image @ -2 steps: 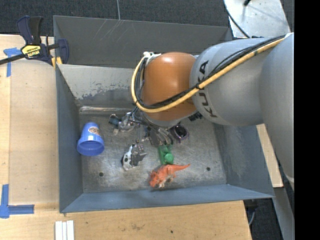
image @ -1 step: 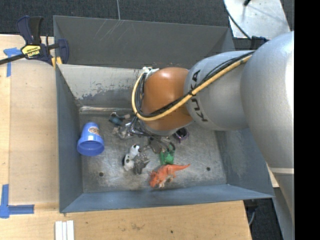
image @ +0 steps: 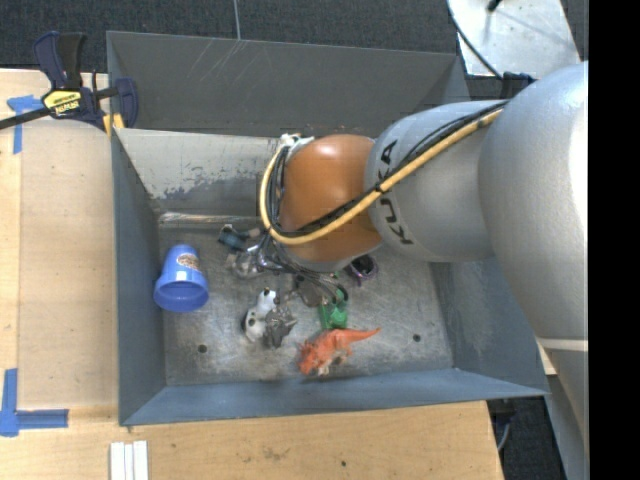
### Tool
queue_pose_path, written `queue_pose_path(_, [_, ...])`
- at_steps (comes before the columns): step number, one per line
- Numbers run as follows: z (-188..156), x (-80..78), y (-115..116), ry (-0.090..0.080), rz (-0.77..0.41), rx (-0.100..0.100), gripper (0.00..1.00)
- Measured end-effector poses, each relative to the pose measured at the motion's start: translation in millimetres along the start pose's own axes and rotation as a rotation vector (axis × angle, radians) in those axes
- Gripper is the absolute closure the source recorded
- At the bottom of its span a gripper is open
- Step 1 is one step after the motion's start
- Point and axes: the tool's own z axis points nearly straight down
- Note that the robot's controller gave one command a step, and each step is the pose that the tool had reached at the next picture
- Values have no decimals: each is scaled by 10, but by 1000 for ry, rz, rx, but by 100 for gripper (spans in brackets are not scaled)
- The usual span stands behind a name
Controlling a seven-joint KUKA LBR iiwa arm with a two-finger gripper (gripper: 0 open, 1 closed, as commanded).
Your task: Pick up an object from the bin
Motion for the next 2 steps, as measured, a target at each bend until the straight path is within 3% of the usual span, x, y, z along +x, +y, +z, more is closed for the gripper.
queue_pose_path(1, [-2,-22,-51,2,19,-3,0])
queue_pose_path(2, [-39,-35,-8,-3,3,-1,100])
